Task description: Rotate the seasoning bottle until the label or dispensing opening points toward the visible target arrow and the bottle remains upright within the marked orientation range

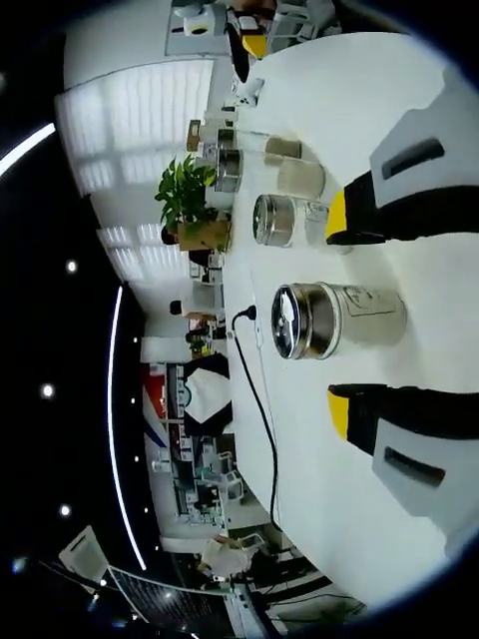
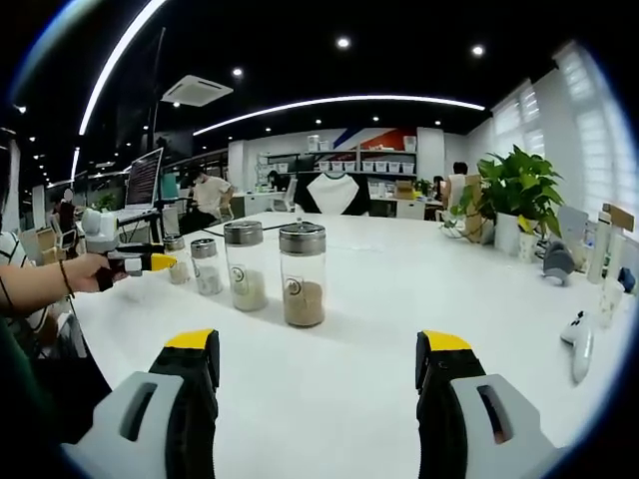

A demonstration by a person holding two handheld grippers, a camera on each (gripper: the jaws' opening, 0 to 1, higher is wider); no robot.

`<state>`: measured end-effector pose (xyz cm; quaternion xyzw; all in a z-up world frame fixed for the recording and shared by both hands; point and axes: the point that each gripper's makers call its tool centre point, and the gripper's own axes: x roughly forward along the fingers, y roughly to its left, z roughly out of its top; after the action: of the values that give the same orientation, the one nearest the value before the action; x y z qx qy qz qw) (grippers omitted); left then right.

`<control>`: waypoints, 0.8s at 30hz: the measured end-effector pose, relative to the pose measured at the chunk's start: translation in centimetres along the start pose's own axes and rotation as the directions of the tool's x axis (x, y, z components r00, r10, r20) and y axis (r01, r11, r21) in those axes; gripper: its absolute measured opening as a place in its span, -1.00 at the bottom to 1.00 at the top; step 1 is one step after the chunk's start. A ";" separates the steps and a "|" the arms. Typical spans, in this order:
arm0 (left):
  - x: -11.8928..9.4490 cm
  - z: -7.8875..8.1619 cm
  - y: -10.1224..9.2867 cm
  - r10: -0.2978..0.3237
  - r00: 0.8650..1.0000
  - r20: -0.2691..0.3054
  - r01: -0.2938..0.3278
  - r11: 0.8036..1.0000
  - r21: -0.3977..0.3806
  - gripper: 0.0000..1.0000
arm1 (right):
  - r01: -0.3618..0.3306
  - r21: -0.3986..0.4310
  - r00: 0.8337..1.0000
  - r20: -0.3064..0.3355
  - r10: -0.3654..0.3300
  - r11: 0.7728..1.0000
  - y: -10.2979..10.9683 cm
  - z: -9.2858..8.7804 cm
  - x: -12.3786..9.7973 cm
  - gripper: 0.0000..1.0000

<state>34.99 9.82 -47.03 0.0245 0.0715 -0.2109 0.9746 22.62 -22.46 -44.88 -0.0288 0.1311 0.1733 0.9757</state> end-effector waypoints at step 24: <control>1.6 -0.7 1.2 0.282 0.959 0.008 -0.281 0.955 -0.092 -0.10 | 0.014 0.013 1.000 0.002 -0.015 1.000 -0.4 -0.1 -0.3 0.64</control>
<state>36.82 10.35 -47.95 -0.0119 0.0665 -0.0669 0.9955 22.46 -22.98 -44.86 -0.0233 0.1309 0.1654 0.9772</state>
